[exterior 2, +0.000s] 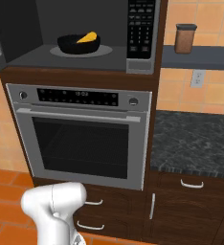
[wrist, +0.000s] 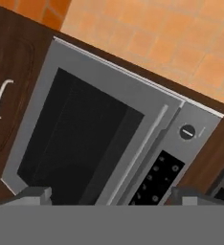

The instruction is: Pick the corn from the sink and place it in the bowl. Then pick the bowl and place it in the microwave. Then close the microwave door and press the start button.

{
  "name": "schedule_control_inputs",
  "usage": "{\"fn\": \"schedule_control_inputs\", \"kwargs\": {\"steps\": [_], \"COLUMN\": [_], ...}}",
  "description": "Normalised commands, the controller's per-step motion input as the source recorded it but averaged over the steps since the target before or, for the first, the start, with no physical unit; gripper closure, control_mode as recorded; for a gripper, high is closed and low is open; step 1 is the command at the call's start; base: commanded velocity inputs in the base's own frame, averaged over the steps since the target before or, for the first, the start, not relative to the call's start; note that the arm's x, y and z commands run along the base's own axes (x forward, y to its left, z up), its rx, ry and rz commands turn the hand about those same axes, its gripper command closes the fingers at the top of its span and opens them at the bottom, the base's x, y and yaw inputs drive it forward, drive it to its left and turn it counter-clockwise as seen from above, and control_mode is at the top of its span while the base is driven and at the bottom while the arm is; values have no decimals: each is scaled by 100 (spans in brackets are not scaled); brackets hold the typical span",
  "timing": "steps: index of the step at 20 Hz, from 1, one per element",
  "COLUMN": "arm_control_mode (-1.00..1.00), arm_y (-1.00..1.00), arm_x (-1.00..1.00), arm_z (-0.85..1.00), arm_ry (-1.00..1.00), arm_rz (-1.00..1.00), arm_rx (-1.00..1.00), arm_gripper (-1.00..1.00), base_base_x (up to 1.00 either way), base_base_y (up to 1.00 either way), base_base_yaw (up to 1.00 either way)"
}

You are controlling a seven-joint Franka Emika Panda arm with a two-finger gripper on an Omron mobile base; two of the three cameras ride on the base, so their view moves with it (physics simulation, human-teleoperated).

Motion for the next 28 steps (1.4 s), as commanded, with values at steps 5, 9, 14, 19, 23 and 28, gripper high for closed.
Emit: {"fn": "schedule_control_inputs", "kwargs": {"steps": [5,9,14,19,23,28], "arm_control_mode": [-100,-100,-100,-100,-100,-100], "arm_y": [99,89,61,2,-4,-21], "arm_x": [-7,0,0,0,0,0], "arm_z": [-8,15,44,72,61,52], "arm_ry": [-17,-9,-5,0,-1,-15], "arm_rz": [-1,-4,-8,-10,-17,-17], "arm_rx": [-2,0,0,0,0,0], "arm_gripper": [-100,-100,-100,-100,-100,-100], "base_base_x": [0,0,0,0,0,0], "base_base_y": [0,0,0,0,0,0], "base_base_yaw": [0,0,0,0,0,0]}}
